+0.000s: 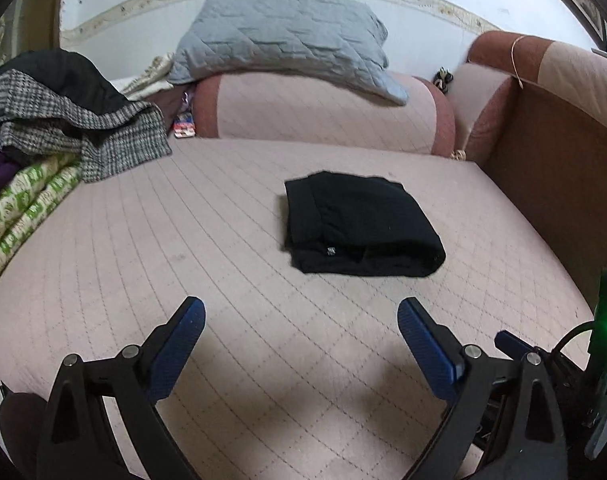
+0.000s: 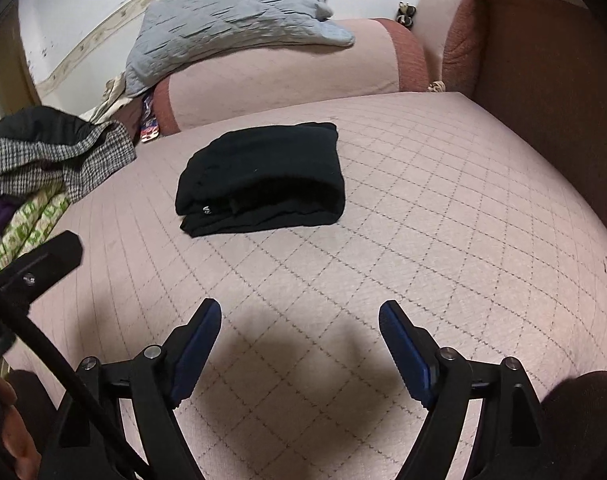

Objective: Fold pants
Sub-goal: 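Release the stack and withdraw both grippers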

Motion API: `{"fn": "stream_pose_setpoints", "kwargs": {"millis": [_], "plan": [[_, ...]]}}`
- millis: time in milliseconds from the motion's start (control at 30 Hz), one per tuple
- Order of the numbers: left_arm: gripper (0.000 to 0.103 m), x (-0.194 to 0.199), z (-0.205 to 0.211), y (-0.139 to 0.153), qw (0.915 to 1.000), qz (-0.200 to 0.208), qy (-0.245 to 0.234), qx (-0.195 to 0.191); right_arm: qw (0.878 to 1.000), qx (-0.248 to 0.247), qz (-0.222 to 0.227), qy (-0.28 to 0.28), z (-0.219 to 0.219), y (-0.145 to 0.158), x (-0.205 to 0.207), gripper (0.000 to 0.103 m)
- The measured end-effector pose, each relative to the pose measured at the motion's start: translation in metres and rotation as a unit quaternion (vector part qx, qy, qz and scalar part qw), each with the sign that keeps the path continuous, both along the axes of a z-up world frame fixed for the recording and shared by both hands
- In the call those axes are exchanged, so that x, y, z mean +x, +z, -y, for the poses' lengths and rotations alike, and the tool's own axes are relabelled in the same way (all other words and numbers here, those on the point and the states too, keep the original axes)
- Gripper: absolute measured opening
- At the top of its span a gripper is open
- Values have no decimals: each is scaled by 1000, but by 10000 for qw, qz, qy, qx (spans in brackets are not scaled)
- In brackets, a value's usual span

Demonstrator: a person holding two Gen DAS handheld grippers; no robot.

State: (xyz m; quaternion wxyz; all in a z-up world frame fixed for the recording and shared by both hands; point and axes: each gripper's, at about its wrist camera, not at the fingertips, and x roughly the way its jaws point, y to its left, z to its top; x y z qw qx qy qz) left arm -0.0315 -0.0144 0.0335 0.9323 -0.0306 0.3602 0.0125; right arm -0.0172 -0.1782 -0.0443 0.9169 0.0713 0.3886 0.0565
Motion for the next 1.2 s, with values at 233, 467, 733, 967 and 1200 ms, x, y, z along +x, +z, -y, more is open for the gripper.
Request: {"fn": "stream_pose_setpoints", "kwargs": {"millis": [233, 467, 733, 967, 1200], "plan": [[97, 6, 0, -12, 9995, -258, -28, -156, 9999, -77, -114, 11, -4, -8, 5, 87], [97, 16, -4, -28, 9978, -577, -35, -321, 9996, -94, -260, -55, -3, -17, 13, 87], [97, 23, -6, -37, 9969, -720, -16, -315, 9992, -120, -394, -15, -2, -28, 22, 87], [97, 28, -6, -44, 9960, -841, -2, -304, 9987, -133, -498, 19, -3, -35, 27, 87], [97, 33, -7, -52, 9945, -998, 18, -321, 9984, -140, -556, 26, -5, -40, 28, 88]]}}
